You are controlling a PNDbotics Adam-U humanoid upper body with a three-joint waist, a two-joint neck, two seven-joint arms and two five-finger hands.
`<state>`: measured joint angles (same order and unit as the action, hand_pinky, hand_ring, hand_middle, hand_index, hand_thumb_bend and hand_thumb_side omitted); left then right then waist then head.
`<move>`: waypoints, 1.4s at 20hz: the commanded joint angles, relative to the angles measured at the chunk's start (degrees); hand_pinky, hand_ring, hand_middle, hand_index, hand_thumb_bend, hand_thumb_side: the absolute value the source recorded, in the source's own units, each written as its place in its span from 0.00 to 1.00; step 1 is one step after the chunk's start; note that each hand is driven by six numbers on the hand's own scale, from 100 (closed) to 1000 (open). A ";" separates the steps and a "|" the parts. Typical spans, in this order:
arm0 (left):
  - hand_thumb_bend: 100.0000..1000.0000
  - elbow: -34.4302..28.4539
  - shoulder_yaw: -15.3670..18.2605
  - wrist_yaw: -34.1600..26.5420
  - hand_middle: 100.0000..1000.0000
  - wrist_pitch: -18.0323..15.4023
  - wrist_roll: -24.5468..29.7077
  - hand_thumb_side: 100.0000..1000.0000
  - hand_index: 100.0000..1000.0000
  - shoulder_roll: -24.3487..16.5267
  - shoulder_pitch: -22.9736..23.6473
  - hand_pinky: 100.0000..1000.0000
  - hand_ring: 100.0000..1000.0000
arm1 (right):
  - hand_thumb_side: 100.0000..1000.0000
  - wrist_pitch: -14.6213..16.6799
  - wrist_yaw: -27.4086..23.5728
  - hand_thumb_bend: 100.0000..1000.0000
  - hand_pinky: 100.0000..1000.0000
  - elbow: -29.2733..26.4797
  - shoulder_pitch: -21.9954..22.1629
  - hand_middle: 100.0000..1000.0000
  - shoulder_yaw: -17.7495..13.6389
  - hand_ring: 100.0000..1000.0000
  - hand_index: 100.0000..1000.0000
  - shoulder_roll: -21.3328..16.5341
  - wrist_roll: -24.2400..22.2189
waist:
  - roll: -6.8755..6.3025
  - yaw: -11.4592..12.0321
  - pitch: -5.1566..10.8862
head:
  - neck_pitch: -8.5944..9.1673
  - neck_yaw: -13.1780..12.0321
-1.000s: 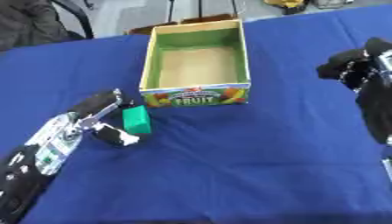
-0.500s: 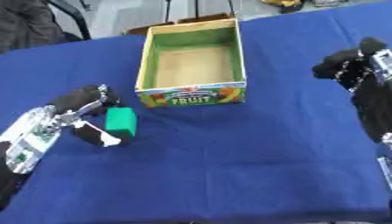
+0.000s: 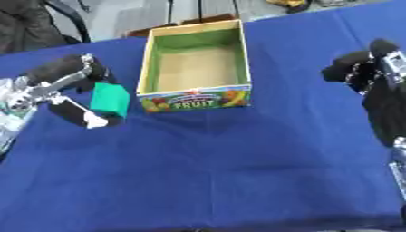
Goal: Pick up objects on the table and place them in the box.
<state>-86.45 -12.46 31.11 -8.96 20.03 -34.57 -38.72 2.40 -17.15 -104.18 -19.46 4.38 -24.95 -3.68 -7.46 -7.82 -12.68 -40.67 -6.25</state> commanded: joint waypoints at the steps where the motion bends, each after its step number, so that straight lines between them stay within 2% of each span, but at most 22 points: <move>1: 0.38 3.13 1.54 -1.03 0.08 2.23 -1.73 0.13 0.22 0.25 -4.39 0.19 0.10 | 0.94 -0.04 0.11 0.00 0.69 -0.82 -1.09 0.49 0.36 0.62 0.58 -0.91 -0.58 | -0.06 -0.58 0.72 | 0.91 -0.85; 5: 0.36 9.29 2.26 0.96 0.10 3.99 -3.68 0.12 0.24 3.32 -9.63 0.22 0.12 | 0.94 -0.31 0.02 0.00 0.69 -1.01 -1.70 0.49 1.18 0.62 0.58 -0.88 -1.41 | -0.96 -2.37 0.35 | 1.58 -2.15; 7: 0.35 12.36 2.74 2.67 0.10 3.67 -5.22 0.11 0.24 4.45 -11.55 0.23 0.12 | 0.95 -0.45 -0.03 0.00 0.69 -1.14 -2.09 0.49 1.60 0.62 0.58 -0.89 -1.84 | -1.52 -3.39 0.18 | 1.87 -2.81; 14: 0.37 22.58 4.30 8.90 0.18 -1.58 -9.10 0.16 0.32 7.64 -14.69 0.31 0.20 | 0.95 -0.94 -0.20 0.00 0.69 -1.87 -3.54 0.49 3.03 0.62 0.58 -1.21 -3.42 | -4.03 -7.85 -0.63 | 3.74 -4.49; 19: 0.43 29.65 5.36 13.41 0.24 -4.63 -10.61 0.20 0.38 8.94 -14.46 0.37 0.26 | 0.96 -1.13 -0.17 0.00 0.69 -2.40 -3.85 0.49 3.27 0.62 0.57 -1.12 -3.84 | -4.75 -9.52 -1.38 | 4.67 -4.90; 22: 0.48 31.84 5.38 16.05 0.29 -6.18 -11.07 0.23 0.42 9.42 -14.49 0.41 0.30 | 0.96 -1.24 -0.02 0.00 0.69 -2.61 -3.91 0.49 3.31 0.62 0.57 -1.07 -3.99 | -5.00 -10.00 -1.73 | 4.98 -5.08; 25: 0.62 33.03 5.04 17.86 0.42 -7.67 -10.00 0.35 0.54 10.07 -14.37 0.53 0.44 | 0.96 -1.28 0.10 0.00 0.69 -2.70 -3.97 0.49 3.28 0.62 0.57 -0.99 -4.01 | -5.02 -10.23 -2.02 | 5.07 -5.13; 27: 0.82 33.47 5.18 18.06 0.50 -8.50 -8.65 0.48 0.64 10.54 -14.26 0.61 0.52 | 0.96 -1.27 0.14 0.00 0.69 -2.73 -3.97 0.49 3.21 0.62 0.57 -0.90 -3.98 | -4.97 -10.30 -2.15 | 5.08 -5.15; 28: 0.98 33.47 5.23 17.94 0.56 -8.92 -8.21 0.55 0.69 10.70 -14.16 0.65 0.57 | 0.96 -1.27 0.16 0.00 0.69 -2.72 -3.94 0.49 3.19 0.62 0.57 -0.87 -3.96 | -4.94 -10.29 -2.19 | 5.05 -5.12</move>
<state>-52.64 -7.88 48.76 -17.30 11.24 -22.95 -52.00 1.01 -17.18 -105.44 -22.67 7.81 -25.00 -7.55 -13.04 -18.09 -15.81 -36.16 -11.15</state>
